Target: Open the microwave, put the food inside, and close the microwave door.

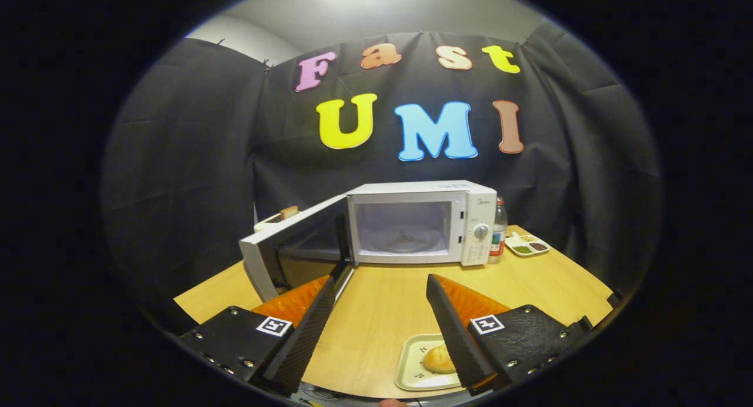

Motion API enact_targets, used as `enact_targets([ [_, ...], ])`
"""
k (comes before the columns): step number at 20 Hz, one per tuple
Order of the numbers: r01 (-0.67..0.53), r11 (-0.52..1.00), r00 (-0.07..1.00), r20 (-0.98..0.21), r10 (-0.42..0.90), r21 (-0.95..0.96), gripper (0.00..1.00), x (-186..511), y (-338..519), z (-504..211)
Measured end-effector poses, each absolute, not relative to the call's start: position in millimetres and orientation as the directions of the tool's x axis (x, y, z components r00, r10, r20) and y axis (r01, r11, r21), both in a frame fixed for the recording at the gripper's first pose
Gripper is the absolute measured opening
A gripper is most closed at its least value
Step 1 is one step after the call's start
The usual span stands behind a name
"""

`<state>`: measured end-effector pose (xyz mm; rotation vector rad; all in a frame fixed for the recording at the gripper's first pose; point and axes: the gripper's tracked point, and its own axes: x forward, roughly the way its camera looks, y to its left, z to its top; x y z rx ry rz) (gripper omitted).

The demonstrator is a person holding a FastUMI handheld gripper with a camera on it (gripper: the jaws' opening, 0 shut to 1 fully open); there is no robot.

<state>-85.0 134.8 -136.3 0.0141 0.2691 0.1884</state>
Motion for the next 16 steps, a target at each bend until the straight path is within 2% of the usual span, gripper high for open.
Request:
enact_targets([
  [7,-0.11,0.992,0.888,-0.443,0.126,0.062,0.95,-73,81,-213],
  [16,-0.119,0.99,0.791,-0.594,0.144,0.081,0.95,-78,65,-277],
])
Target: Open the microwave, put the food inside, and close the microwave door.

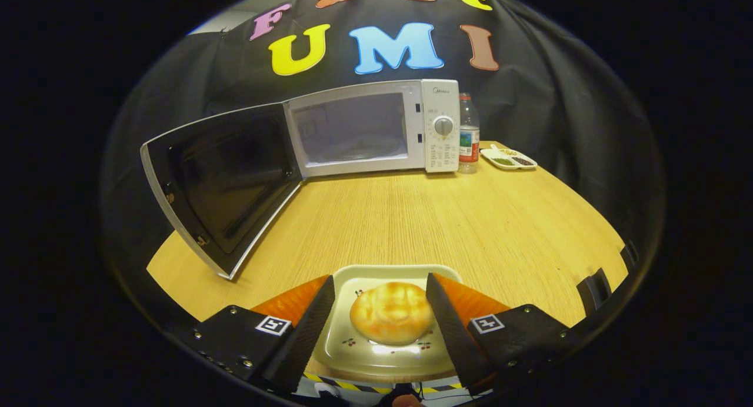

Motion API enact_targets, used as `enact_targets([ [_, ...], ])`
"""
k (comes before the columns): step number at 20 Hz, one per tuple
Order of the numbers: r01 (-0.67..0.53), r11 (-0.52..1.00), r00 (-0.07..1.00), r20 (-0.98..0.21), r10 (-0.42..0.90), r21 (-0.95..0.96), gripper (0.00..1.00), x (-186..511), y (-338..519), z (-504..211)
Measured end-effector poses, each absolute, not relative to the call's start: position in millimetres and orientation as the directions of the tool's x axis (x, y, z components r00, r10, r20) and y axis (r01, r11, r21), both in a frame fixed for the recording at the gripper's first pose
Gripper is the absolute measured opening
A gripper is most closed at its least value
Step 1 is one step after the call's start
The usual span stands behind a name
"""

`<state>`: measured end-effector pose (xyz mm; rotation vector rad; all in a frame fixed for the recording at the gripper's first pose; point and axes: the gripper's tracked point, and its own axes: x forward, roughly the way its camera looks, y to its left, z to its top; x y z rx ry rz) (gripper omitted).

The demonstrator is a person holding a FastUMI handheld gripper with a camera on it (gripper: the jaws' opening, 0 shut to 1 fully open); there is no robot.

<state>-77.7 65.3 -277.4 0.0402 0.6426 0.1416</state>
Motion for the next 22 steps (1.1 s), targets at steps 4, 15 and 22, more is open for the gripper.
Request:
enact_targets([
  [4,-0.148,0.989,0.778,-0.614,0.13,0.021,0.96,-77,60,-289],
  [15,-0.156,0.987,0.718,-0.681,0.143,0.042,0.99,-82,57,-318],
  [22,-0.158,0.98,0.736,-0.647,0.2,0.124,0.88,-69,52,-295],
])
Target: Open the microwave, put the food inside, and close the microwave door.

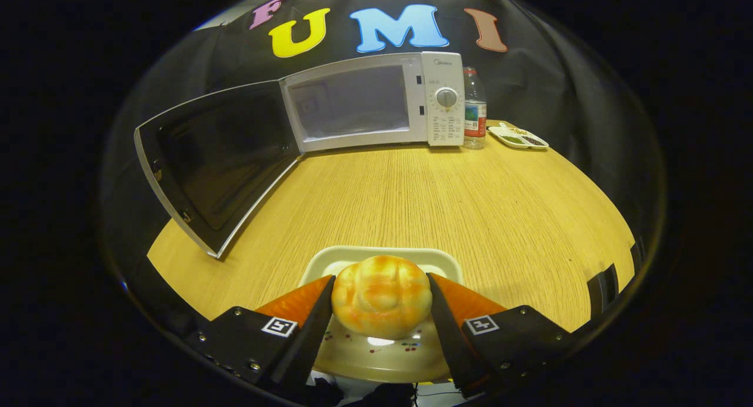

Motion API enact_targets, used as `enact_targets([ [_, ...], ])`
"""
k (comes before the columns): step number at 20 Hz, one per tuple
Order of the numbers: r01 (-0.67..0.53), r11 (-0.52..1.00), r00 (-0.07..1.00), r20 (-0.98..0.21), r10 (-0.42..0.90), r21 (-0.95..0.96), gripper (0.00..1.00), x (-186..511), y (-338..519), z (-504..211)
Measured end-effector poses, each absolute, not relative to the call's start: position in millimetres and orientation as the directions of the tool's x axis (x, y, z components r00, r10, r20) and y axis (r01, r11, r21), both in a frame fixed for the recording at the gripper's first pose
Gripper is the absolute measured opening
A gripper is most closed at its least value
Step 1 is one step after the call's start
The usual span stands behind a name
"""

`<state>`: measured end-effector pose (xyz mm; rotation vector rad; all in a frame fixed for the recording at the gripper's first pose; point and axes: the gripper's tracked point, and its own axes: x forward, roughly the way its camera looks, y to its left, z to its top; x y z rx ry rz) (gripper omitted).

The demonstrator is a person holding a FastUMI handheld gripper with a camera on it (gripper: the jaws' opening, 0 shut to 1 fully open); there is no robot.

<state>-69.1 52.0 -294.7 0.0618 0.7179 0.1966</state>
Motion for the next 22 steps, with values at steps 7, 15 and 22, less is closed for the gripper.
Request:
enact_targets([
  [7,-0.191,0.962,0.784,-0.56,0.268,0.194,0.88,-17,64,-257],
  [15,-0.229,0.937,0.815,-0.475,0.334,0.265,0.88,47,92,-222],
  [22,-0.221,0.903,0.824,-0.424,0.375,0.369,0.88,110,121,-207],
])
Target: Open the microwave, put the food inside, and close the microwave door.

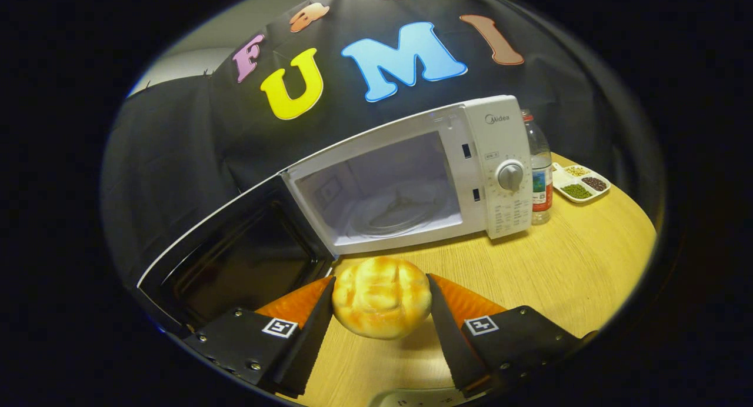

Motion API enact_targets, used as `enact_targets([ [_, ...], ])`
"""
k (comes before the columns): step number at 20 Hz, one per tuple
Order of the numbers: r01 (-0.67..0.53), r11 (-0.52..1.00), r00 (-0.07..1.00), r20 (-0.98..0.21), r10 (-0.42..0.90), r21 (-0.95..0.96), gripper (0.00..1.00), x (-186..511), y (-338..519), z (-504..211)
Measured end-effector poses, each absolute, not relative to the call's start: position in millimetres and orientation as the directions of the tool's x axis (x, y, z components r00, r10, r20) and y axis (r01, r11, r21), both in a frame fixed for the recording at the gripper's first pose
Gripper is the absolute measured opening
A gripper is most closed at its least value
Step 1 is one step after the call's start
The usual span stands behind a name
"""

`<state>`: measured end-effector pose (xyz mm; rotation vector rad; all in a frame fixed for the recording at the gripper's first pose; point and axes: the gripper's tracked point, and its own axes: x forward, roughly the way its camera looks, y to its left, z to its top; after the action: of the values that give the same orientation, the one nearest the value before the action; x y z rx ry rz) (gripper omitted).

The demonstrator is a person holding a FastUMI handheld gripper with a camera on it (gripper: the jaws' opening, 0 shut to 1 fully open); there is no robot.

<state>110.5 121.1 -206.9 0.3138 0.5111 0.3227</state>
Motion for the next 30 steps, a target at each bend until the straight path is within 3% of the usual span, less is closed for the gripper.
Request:
enact_targets([
  [19,-0.102,0.869,0.918,-0.29,0.269,0.485,0.88,274,172,-223],
  [27,-0.003,0.861,0.933,-0.307,0.185,0.508,0.88,301,172,-252],
  [30,0.022,0.85,0.939,-0.303,0.163,0.526,0.92,305,173,-254],
])
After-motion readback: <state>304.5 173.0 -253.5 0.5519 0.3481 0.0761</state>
